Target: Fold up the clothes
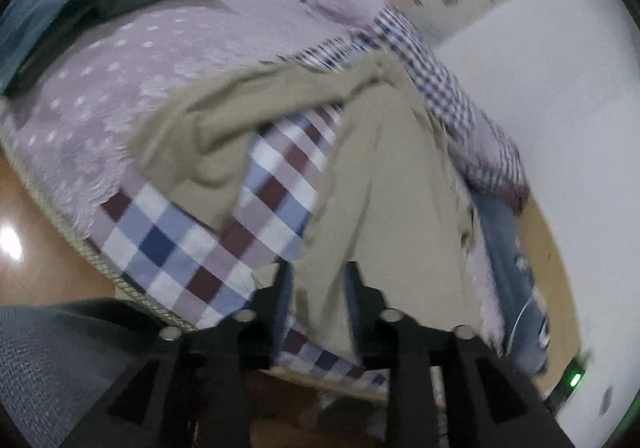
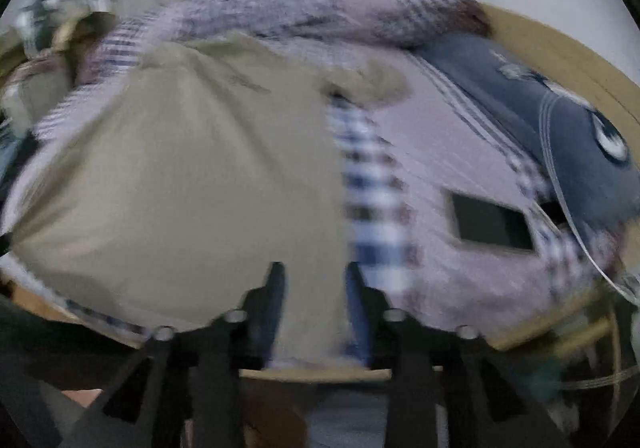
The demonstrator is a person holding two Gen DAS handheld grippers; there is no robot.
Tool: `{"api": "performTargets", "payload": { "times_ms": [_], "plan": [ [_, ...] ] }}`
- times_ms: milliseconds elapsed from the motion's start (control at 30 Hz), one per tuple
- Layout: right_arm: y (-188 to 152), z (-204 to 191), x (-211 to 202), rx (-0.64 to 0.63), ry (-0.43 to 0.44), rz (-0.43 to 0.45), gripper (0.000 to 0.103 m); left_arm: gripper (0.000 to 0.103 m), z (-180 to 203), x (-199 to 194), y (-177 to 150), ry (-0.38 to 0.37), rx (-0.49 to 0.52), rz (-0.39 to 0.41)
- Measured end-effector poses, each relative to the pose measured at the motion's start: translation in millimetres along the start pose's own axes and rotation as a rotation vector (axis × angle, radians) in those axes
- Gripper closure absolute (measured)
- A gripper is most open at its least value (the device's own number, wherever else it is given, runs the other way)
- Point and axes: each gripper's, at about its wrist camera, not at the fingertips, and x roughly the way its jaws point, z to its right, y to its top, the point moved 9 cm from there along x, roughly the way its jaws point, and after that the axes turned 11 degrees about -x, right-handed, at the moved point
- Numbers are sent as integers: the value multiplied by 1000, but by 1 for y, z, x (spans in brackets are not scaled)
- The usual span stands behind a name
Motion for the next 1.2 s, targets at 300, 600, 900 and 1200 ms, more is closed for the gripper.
{"api": "performTargets", "payload": {
  "times_ms": [300,600,900,1200],
  "plan": [
    [30,-211,16,-469,238,170,59,54,-30,13,12,72,-50,-19],
    [16,-336,44,-777,321,255,57,52,-46,28,15,75,-95,-68],
    [23,-410,77,-901,283,354,58,52,-49,26,21,49,-108,-42],
    [56,-348,109,-575,346,194,99,52,-43,33,20,38,-91,-53]
  ]
}}
